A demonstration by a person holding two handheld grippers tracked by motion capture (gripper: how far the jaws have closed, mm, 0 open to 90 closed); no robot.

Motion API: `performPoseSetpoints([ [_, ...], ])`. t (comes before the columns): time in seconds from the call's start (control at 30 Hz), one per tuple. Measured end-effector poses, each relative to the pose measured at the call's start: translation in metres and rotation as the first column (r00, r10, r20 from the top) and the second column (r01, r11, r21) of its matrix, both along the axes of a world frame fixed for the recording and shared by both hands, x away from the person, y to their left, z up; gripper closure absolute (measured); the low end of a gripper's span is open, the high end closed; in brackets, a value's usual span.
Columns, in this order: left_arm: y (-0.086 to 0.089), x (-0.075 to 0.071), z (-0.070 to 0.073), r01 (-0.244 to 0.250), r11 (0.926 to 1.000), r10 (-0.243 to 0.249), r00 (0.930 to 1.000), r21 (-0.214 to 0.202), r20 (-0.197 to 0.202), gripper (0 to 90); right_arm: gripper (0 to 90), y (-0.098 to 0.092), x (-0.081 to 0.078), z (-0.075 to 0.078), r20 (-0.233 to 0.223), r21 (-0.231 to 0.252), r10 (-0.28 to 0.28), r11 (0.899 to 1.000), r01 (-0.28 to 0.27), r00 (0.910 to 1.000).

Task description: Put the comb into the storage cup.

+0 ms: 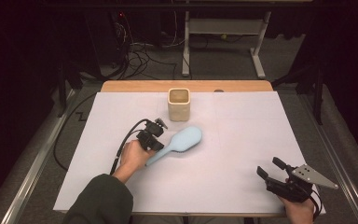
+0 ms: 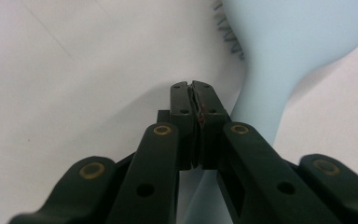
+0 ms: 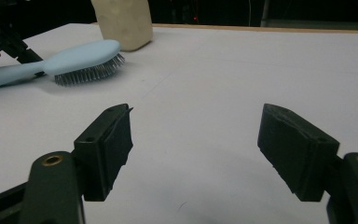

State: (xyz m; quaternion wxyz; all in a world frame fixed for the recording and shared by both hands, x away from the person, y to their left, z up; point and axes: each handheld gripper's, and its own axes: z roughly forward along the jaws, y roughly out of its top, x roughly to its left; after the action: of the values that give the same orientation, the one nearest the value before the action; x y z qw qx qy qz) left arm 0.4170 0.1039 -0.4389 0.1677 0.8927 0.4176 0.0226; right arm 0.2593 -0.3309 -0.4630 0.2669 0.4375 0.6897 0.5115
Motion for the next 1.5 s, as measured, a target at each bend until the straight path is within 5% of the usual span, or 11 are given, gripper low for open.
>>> performPoseSetpoints([
  [1.5, -0.003, -0.032, -0.001, 0.050, 0.9958, -0.048, 0.9986, -0.076, 0.021, 87.2, 26.7, 0.000, -0.004, 0.002, 0.018, 0.005, 0.002, 1.000, -0.002, 0.9998],
])
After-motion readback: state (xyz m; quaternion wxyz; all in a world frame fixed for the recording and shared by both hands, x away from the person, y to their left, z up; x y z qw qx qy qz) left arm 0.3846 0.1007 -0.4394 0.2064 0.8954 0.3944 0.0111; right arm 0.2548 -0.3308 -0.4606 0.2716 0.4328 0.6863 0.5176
